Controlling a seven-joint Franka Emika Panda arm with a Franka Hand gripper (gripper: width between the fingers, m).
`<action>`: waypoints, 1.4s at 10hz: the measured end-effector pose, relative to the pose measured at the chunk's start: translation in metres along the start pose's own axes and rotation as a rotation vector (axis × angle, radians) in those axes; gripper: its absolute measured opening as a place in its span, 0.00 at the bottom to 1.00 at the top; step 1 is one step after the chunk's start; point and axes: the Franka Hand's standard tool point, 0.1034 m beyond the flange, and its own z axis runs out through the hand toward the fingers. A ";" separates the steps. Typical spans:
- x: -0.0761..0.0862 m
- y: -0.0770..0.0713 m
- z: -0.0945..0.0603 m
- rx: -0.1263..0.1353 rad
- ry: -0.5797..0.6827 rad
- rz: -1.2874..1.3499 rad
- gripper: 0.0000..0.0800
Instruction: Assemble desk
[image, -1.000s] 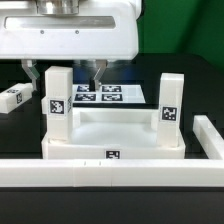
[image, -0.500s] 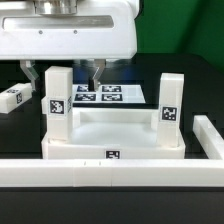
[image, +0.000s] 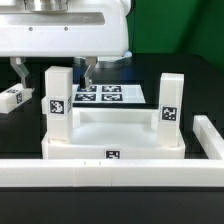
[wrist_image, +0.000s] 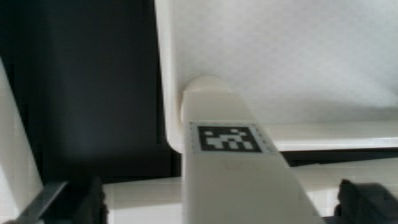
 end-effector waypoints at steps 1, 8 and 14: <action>0.000 -0.001 0.000 0.000 0.000 -0.003 0.81; 0.000 -0.001 0.002 0.001 -0.001 -0.009 0.36; -0.001 -0.013 0.002 0.058 -0.009 0.533 0.36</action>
Offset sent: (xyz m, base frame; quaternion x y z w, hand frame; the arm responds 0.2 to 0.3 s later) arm 0.0000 0.0000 0.0000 0.0000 0.0000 0.0000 1.0000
